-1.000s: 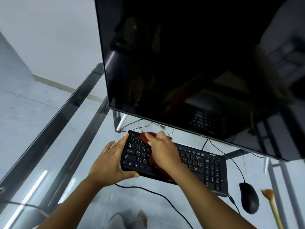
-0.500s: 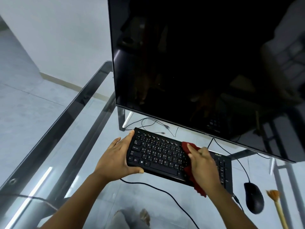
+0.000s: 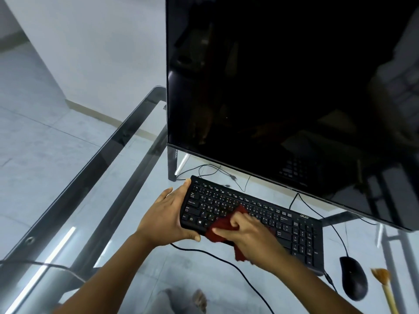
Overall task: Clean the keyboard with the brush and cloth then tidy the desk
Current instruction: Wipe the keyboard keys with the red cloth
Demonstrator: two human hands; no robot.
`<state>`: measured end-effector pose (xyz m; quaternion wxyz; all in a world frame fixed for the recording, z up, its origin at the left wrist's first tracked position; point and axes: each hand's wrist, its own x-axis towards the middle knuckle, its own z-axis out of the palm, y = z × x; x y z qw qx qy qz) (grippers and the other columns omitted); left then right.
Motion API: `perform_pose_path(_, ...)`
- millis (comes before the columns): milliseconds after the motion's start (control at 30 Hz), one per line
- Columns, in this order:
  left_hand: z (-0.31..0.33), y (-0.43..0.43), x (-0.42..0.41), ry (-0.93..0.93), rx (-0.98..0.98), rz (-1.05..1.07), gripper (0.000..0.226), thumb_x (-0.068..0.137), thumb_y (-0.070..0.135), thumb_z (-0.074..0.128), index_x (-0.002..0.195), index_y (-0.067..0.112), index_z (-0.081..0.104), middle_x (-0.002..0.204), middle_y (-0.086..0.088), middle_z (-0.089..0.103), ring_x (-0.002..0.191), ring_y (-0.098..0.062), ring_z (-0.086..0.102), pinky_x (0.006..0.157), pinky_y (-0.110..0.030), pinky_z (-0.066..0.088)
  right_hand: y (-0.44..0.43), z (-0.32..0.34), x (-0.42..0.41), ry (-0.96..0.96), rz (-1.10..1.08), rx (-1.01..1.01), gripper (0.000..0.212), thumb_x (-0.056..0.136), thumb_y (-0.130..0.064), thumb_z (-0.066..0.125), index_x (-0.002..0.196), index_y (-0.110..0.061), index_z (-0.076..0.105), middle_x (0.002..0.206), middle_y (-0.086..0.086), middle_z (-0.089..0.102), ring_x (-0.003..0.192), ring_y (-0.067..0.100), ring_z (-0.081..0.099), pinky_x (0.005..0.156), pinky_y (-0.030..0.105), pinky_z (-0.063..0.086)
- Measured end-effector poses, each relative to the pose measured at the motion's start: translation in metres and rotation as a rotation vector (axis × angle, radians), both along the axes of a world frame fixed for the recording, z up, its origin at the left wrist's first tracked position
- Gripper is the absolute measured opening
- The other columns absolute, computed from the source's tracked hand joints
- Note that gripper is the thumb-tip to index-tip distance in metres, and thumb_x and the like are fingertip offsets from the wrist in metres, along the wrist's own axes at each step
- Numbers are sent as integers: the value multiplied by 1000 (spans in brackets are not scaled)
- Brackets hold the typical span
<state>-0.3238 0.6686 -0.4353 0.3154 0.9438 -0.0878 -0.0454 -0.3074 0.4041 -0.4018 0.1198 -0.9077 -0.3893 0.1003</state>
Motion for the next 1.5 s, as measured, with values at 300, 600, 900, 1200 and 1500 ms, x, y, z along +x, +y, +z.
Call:
perform_pose_path(300, -1, 1, -1, -29, 18, -24, 147, 48, 91, 64, 154, 18, -7, 158, 9, 22, 144, 0, 19, 121, -33, 8, 62, -3, 2, 35, -18, 54, 37, 92, -31, 53, 123, -49, 58, 96, -5, 48, 84, 15, 46, 67, 25, 37)
perform_pose_path(600, -3, 1, -2, -53, 31, -32, 140, 55, 90, 60, 154, 15, -5, 158, 10, 20, 144, -2, 20, 121, -34, 9, 74, -14, 1, 11, -130, 190, 20, 88, -51, 60, 89, -33, 50, 82, -7, 48, 81, 19, 54, 65, 32, 44)
perform_pose_path(900, -3, 1, -1, -9, 9, -6, 139, 54, 89, 62, 154, 22, -8, 157, 16, 15, 143, 3, 17, 122, -32, 6, 10, 0, 1, 63, -147, 146, 32, 92, -41, 51, 121, -40, 66, 92, -7, 50, 79, 9, 49, 63, 19, 43)
perform_pose_path(1200, -4, -2, -1, -24, 23, 2, 136, 57, 88, 61, 154, 21, -6, 157, 11, 24, 143, -1, 22, 121, -35, 12, 46, -9, -17, 23, -234, 237, 24, 89, -35, 63, 111, -25, 68, 79, -15, 49, 67, -3, 45, 54, 22, 42)
perform_pose_path(1500, -4, -1, 0, -16, 25, 16, 137, 55, 90, 59, 154, 22, -7, 158, 11, 22, 143, 0, 22, 121, -35, 10, 65, 1, 40, 11, -380, 266, 27, 97, -27, 53, 121, -27, 67, 86, -10, 47, 66, 4, 45, 60, 25, 49)
